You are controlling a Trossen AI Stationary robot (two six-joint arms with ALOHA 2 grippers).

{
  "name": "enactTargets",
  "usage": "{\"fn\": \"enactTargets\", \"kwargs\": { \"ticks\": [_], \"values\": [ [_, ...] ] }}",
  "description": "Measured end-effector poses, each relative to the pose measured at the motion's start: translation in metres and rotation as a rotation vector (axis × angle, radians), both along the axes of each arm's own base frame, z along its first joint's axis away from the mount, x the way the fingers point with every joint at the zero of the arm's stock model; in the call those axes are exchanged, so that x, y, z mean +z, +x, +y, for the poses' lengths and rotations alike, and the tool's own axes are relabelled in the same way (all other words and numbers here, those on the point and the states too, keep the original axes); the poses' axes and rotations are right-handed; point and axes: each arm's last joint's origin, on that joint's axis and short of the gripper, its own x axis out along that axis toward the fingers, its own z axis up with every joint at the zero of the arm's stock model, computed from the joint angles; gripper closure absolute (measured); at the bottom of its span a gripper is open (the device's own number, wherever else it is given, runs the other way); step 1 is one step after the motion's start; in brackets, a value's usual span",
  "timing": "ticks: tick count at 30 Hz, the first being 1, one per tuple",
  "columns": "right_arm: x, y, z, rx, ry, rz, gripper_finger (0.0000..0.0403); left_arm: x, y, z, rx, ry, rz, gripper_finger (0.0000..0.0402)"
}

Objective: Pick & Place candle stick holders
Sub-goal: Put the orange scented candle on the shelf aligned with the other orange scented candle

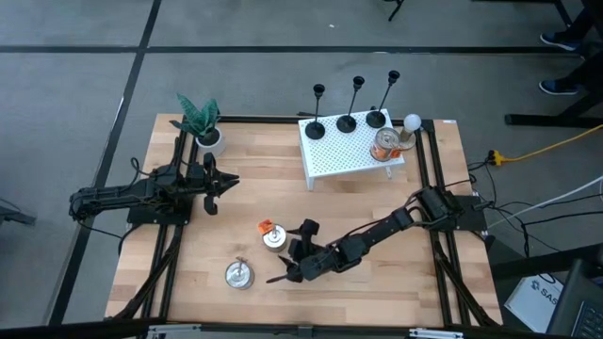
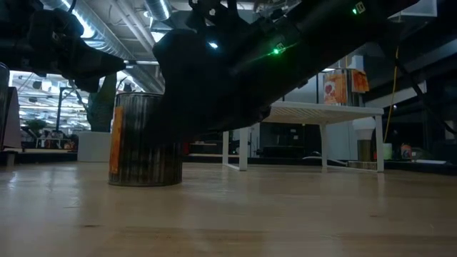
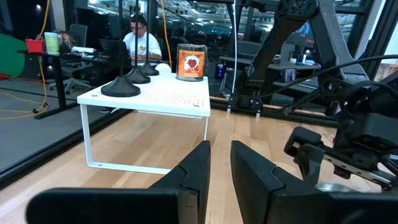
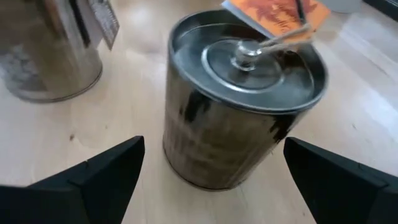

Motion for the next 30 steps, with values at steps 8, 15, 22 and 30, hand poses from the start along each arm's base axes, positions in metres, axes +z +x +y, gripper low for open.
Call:
{"fn": "enactTargets", "kwargs": {
  "ticks": [8,15,22,30],
  "values": [
    [0.003,0.002,0.0,0.014,-0.055,-0.016,0.0015,0.0,0.0,0.0,0.0,0.0,0.0,0.0343],
    [0.005,0.005,-0.001,0.009,-0.043,-0.048,0.0014,0.0,0.0,0.0,0.0,0.0,-0.001,0.0343],
    [0.008,0.013,-0.01,0.061,0.031,-0.068,0.0004,0.0,0.0,0.0,0.0,0.0,0.0,0.0343],
    [0.012,0.018,-0.015,0.114,0.044,-0.102,0.0003,0.0,0.0,0.0,0.0,0.0,0.0,0.0343]
  ]
}}
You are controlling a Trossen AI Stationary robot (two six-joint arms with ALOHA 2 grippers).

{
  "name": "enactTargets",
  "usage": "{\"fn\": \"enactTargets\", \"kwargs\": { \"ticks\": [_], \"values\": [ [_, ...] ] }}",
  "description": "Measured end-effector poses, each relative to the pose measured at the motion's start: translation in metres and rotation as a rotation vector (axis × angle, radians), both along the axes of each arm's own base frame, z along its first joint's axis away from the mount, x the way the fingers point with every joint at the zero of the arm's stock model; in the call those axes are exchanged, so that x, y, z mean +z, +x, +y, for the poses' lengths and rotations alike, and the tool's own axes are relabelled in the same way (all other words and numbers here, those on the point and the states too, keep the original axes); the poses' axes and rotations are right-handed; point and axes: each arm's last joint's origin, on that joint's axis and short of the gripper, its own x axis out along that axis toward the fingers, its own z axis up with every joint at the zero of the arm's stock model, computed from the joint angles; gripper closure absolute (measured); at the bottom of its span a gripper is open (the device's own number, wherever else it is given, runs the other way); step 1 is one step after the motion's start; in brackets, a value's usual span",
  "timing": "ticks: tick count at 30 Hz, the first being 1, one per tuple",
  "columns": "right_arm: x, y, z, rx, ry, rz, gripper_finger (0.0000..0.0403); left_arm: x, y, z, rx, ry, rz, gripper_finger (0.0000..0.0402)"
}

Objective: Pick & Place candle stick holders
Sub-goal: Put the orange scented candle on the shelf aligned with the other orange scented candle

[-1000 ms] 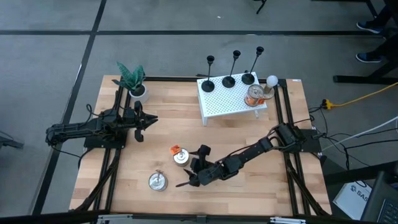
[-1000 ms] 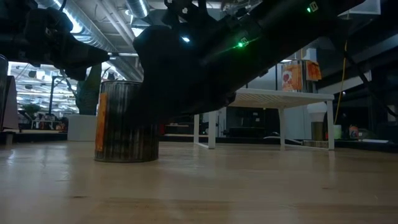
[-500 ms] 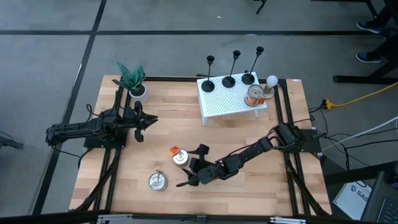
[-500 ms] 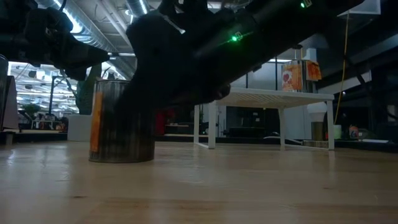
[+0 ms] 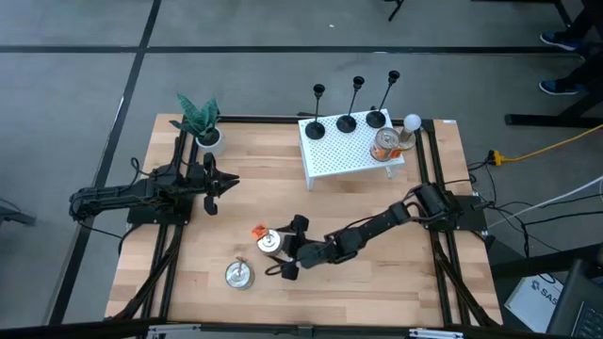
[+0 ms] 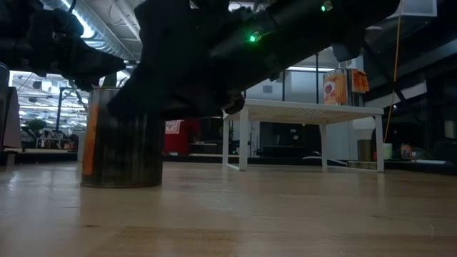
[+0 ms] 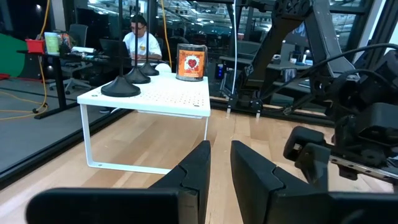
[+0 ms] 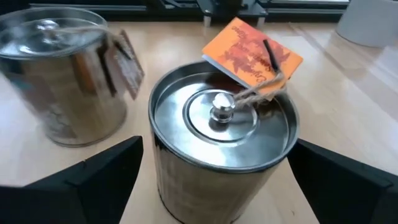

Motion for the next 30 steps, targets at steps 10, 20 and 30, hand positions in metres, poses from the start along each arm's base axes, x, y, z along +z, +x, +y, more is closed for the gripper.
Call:
{"fn": "enactTargets", "kwargs": {
  "ticks": [10,20,30],
  "values": [
    [0.002,0.008,-0.017,0.018,0.072,-0.014,0.0003,0.0,0.0,0.0,0.0,0.0,0.0,0.0343],
    [-0.018,0.017,-0.023,0.062,0.124,-0.042,0.0003,0.0,0.0,0.0,0.0,0.0,0.0,0.0343],
    [-0.018,0.017,-0.022,0.028,0.202,-0.06,0.0003,0.0,0.0,0.0,0.0,0.0,0.0,0.0343]
  ]
}}
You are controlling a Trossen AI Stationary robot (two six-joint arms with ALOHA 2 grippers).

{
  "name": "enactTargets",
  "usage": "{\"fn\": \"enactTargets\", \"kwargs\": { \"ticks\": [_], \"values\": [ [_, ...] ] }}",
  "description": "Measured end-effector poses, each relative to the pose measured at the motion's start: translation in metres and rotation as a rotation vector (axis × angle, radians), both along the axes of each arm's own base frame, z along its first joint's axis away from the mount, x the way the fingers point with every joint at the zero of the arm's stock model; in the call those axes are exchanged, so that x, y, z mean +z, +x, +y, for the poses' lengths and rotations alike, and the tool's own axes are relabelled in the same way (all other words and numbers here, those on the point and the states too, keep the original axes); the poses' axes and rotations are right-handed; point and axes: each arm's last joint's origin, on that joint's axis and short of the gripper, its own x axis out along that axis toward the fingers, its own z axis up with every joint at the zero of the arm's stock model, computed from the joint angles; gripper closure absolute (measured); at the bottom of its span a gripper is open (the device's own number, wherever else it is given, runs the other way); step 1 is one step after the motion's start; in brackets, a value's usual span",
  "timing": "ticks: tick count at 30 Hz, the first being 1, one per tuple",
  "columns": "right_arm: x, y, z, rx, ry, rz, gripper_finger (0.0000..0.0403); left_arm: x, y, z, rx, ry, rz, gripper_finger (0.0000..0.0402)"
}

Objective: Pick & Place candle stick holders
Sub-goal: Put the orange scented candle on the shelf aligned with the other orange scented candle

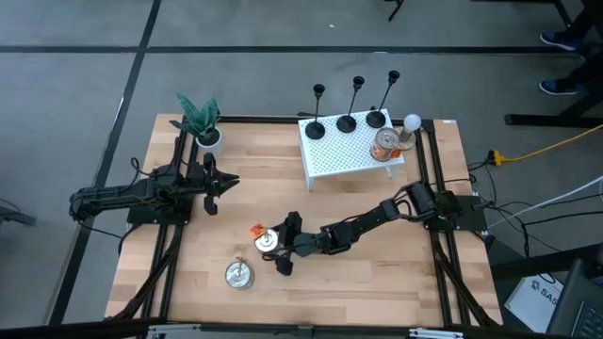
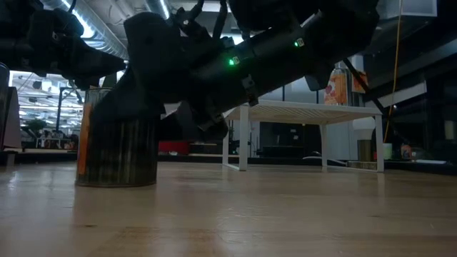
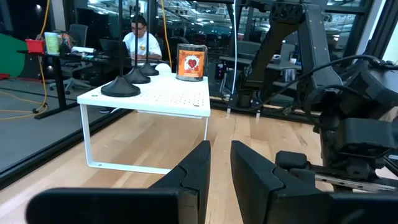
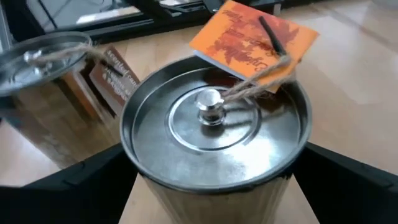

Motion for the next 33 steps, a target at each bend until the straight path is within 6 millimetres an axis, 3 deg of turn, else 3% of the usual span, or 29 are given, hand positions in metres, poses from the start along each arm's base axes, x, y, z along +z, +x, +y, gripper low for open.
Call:
{"fn": "enactTargets", "kwargs": {
  "ticks": [4,14,24,33],
  "values": [
    [0.0009,0.0004,0.0001,-0.027,0.067,-0.015,0.0003,0.0,0.0,0.0,0.0,0.0,0.0,0.0343],
    [0.0011,0.0007,0.0005,0.025,0.011,-0.009,0.0005,0.0,0.0,0.0,0.0,0.0,0.0,0.0343],
    [0.0008,0.0007,-0.0014,0.012,-0.008,-0.002,0.0057,0.0001,0.0,0.0,0.0,0.0,0.0,0.0343],
    [0.0026,-0.0003,0.0017,-0.028,-0.04,-0.028,0.0057,0.0,0.0,0.0,0.0,0.0,0.0,0.0343]
  ]
}}
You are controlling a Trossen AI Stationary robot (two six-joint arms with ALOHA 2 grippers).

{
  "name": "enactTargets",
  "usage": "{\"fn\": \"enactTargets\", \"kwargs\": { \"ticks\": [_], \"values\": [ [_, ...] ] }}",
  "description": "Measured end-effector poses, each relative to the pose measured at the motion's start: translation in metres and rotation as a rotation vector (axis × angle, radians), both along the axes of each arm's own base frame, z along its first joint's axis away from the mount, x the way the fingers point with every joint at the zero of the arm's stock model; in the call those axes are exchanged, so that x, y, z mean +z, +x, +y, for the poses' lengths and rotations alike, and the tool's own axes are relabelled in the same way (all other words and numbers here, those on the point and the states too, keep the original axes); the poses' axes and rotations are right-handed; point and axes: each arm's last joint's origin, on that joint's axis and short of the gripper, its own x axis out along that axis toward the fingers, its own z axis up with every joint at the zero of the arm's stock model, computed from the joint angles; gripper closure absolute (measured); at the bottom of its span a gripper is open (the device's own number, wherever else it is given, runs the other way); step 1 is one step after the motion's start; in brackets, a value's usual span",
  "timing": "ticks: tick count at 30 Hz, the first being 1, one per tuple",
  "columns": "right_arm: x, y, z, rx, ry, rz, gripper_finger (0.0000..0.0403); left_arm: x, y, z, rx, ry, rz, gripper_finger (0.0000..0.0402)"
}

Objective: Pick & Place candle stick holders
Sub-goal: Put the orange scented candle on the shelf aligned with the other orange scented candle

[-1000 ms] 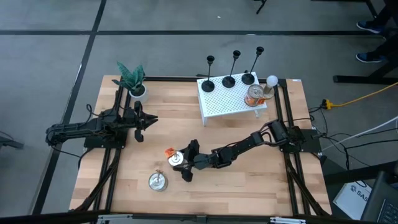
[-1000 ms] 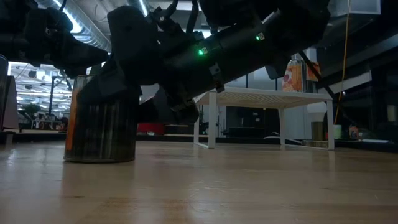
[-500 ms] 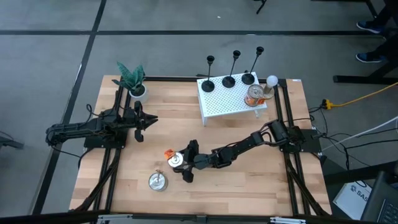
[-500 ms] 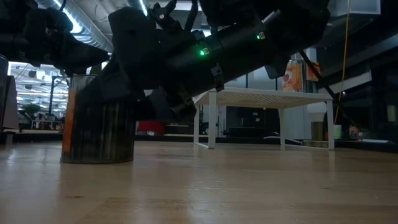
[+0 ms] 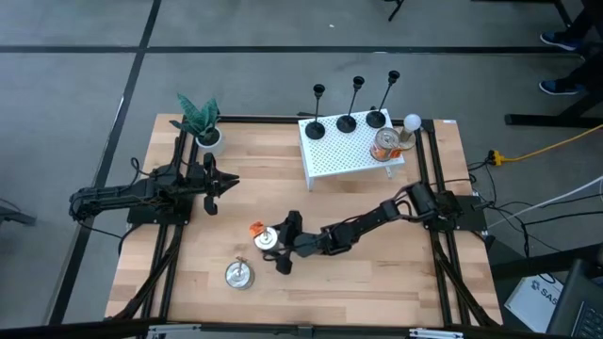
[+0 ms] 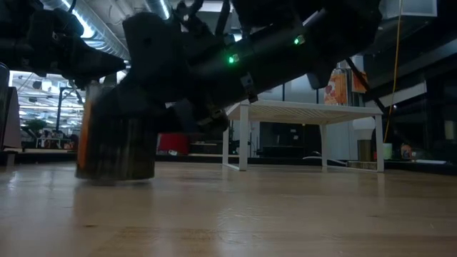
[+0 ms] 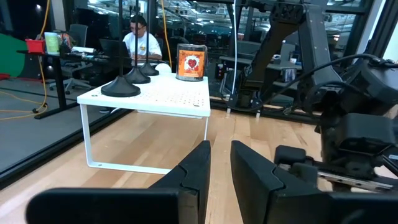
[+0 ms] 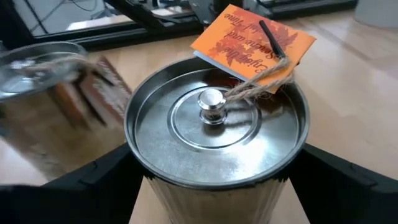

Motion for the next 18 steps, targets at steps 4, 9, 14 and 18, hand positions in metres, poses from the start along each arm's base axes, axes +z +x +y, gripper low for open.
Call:
{"fn": "enactTargets", "kwargs": {
  "ticks": [4,9,14,18],
  "values": [
    [0.004,-0.003,0.007,-0.018,-0.019,-0.021,0.0057,0.0,0.0,0.0,0.0,0.0,-0.001,0.0343],
    [0.015,-0.006,0.015,-0.059,-0.064,-0.055,0.0057,0.0,0.0,0.0,0.0,0.0,0.0,0.0343],
    [0.037,-0.013,0.023,-0.089,-0.097,-0.093,0.0058,0.0,0.0,0.0,0.0,0.0,0.0,0.0343],
    [0.055,-0.019,0.027,-0.134,-0.129,-0.109,0.006,0.0,0.0,0.0,0.0,0.0,-0.001,0.0343]
  ]
}}
